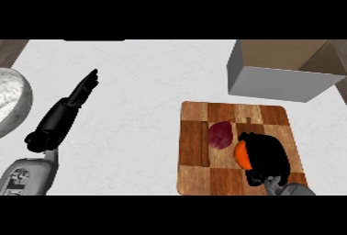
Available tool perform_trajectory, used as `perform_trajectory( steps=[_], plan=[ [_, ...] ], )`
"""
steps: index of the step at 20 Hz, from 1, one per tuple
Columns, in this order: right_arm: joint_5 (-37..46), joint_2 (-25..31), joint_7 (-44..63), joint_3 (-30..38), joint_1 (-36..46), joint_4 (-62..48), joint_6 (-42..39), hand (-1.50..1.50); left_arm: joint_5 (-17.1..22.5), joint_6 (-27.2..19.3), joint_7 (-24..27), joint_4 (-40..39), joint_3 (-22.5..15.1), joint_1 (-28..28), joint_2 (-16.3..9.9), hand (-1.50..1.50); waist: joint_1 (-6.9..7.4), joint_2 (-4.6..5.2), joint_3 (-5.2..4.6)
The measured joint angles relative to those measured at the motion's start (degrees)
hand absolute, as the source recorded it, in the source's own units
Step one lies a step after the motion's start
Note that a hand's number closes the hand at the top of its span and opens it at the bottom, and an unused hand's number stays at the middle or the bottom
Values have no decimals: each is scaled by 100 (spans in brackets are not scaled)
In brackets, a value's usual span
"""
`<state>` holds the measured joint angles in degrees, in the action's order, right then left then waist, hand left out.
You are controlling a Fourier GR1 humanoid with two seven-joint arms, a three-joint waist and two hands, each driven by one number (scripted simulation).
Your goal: Pick the squash from the cutting board and place it in the cardboard box
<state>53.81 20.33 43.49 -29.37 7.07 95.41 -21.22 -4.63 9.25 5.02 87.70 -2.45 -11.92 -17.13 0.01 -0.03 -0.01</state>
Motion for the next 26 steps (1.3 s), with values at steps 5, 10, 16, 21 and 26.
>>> perform_trajectory(
  steps=[5,10,16,21,26],
  plan=[
    [516,-49,-516,-65,201,-382,473,150,-41,88,-47,-31,75,-50,45,0,4,-13,-18],
    [838,43,-1106,-96,233,-426,783,150,-63,153,-219,83,152,-133,89,0,7,-9,-10],
    [414,85,-3127,-1139,628,127,784,150,-62,258,-132,72,47,-204,120,0,266,4,-16],
    [-73,328,-4867,-1442,939,577,1036,150,-117,188,-137,54,59,-184,153,0,180,17,4],
    [-624,971,-6090,-779,1036,1232,1271,150,-108,217,-110,-32,177,-154,98,0,35,6,5]
  ],
)
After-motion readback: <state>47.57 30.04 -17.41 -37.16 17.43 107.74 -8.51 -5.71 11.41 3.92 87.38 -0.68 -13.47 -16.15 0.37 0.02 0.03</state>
